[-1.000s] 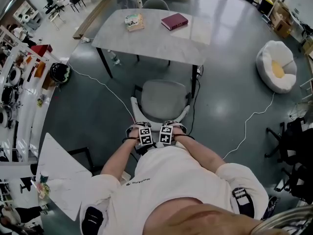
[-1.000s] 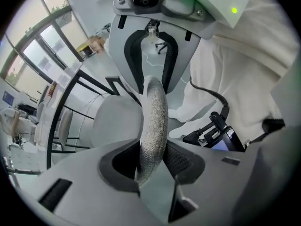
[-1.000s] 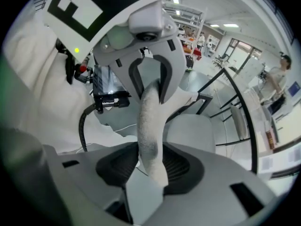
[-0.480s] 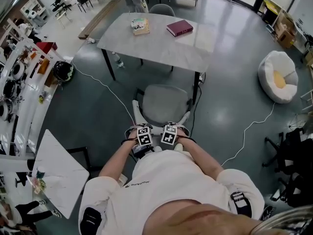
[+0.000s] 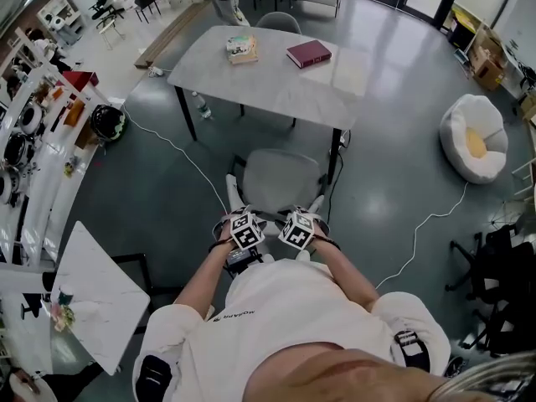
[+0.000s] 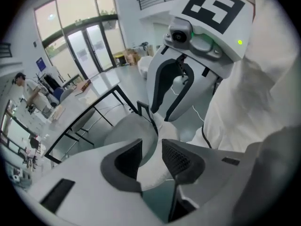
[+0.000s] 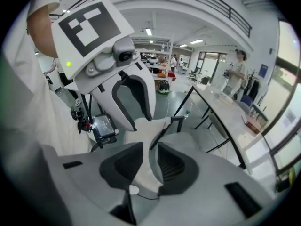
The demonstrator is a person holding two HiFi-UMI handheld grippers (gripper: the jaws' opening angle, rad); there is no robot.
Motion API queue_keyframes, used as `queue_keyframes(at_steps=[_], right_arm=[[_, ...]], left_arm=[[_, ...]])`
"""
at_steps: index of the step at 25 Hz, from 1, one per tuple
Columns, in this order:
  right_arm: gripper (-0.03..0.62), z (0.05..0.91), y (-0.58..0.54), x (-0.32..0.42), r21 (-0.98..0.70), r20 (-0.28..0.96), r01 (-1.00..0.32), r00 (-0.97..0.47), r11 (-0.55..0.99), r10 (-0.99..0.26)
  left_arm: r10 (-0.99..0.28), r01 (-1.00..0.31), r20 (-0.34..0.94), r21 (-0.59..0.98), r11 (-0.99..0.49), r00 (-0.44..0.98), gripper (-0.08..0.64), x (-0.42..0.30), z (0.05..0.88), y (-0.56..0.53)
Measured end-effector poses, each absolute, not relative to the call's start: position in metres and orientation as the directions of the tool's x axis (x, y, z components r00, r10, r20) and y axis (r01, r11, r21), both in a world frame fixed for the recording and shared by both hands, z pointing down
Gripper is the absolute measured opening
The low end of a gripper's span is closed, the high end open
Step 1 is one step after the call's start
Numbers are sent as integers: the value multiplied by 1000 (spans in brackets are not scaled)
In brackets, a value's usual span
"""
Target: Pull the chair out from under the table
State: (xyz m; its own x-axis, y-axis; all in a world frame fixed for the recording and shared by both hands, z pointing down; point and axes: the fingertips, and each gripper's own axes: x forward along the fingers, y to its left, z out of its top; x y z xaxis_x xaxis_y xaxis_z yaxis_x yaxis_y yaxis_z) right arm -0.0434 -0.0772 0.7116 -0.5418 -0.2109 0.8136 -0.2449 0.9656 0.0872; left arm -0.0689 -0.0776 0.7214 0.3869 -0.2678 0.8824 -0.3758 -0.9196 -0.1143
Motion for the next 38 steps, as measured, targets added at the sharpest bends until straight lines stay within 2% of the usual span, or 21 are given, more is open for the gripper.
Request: queue_keyframes(at_steps=[7,12,15,25,29,34,38], right_arm=[[52,667,-104,-38,48,697,-420,-635,906,-332],[27,638,-115,-37,61,645,-478,-651,876,-400],[17,616,-124,-38,63,590,-517,-670,853,-450],[12,539,-150,-32,76,400,-648,-677,758,-618],[12,496,-158,-31,29,293,-690,-686,723,-666],[12,456,-165,-29,26,209,-720,-674,693,-708],[12,437,-168,-28,69,159,-731,-663,678,-731]], left_arm=[[-377,-483,820,-143,-864,430,103,-54,680,-96],[-499,-594,756,-183,-783,424,43,-55,646,-113],[-552,-662,694,-145,-736,462,17,-51,621,-123],[-752,-814,460,-100,-572,472,3,-54,530,-154],[-813,-859,344,-31,-510,470,3,-55,489,-160],[-848,-878,244,33,-478,471,3,-53,450,-165],[-858,-875,187,18,-484,479,3,-50,428,-166]])
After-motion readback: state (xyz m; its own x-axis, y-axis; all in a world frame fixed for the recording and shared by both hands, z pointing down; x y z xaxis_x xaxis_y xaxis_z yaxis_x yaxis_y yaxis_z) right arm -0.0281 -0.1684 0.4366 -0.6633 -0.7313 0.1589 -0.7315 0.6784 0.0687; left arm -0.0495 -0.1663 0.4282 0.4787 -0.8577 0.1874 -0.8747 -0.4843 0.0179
